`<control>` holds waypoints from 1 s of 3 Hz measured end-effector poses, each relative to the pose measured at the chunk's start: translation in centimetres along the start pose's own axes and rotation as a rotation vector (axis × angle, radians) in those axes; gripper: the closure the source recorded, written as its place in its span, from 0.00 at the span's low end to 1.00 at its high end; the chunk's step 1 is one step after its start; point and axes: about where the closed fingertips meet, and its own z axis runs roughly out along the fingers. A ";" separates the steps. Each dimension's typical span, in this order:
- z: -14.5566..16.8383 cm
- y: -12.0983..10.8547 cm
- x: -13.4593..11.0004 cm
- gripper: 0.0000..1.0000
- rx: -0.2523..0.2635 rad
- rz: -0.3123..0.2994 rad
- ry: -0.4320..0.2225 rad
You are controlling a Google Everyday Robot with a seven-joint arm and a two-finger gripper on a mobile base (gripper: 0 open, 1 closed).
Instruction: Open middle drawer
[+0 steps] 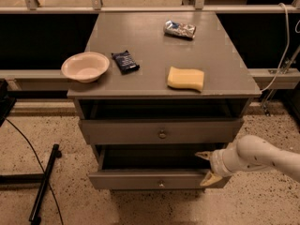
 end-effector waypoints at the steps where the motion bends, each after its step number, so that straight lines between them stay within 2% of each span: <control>1: 1.3 -2.3 0.0 0.39 0.018 0.000 0.009; 2: 2.3 -3.4 0.0 0.36 0.017 0.004 0.011; 3: 2.8 -2.7 -0.6 0.27 -0.013 -0.004 0.002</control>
Offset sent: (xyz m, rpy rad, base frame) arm 0.0544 0.0161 -0.0107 -0.0109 -0.0170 -0.0232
